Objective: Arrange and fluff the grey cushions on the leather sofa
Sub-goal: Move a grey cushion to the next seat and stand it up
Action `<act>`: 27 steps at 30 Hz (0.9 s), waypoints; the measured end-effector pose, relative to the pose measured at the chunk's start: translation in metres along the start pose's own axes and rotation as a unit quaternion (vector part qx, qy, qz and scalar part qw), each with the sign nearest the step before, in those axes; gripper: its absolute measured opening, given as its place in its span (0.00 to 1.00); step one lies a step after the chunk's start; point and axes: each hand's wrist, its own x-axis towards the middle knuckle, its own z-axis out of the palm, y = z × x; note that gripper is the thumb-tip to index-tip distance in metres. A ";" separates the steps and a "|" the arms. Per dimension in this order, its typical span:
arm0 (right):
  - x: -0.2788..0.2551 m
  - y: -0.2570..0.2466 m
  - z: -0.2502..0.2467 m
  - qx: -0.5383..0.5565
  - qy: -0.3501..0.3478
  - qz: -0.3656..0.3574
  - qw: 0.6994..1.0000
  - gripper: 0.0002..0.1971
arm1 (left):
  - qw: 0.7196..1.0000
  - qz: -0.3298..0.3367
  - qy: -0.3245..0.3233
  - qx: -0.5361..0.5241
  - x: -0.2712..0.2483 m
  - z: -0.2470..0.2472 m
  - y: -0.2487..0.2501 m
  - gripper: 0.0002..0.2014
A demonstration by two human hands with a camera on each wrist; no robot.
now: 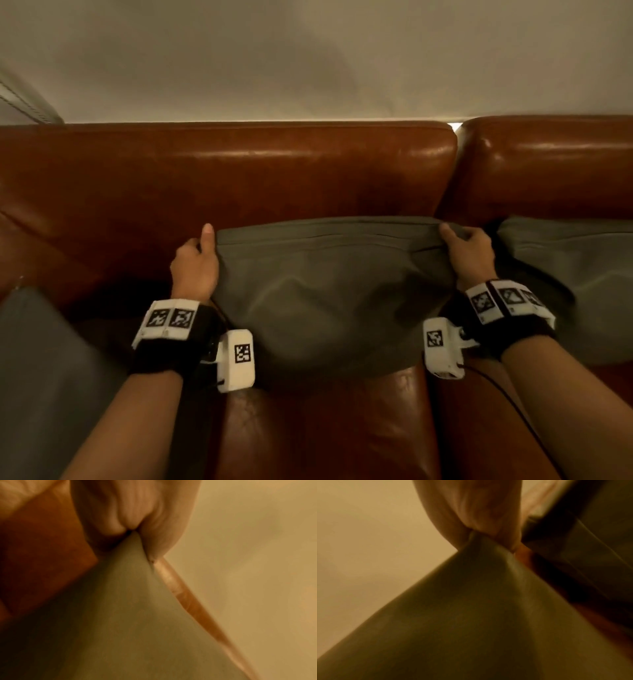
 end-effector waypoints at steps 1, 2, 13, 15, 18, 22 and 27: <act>0.001 0.004 -0.003 0.036 -0.002 -0.016 0.999 0.28 | 0.998 -0.007 -0.011 -0.063 0.000 -0.002 -0.004 0.29; -0.001 0.006 -0.005 0.062 -0.005 -0.030 0.998 0.27 | 0.992 -0.021 -0.017 -0.120 -0.004 -0.003 -0.008 0.26; -0.055 0.024 0.002 0.032 0.019 -0.042 0.998 0.20 | 0.994 0.036 0.057 -0.082 -0.062 0.015 -0.016 0.21; -0.060 0.010 0.000 0.044 0.054 -0.096 0.993 0.19 | 0.987 0.086 0.102 -0.084 -0.063 0.011 -0.008 0.18; -0.060 -0.001 -0.001 0.036 0.068 -0.150 0.986 0.19 | 0.979 0.109 0.147 -0.087 -0.061 0.005 -0.012 0.20; -0.053 0.020 0.019 -0.060 -0.012 -0.082 0.995 0.24 | 0.993 0.003 0.117 -0.023 -0.058 0.022 -0.034 0.24; -0.059 0.012 0.015 0.011 0.076 -0.072 0.994 0.21 | 0.981 -0.023 0.190 -0.027 -0.046 0.021 -0.031 0.22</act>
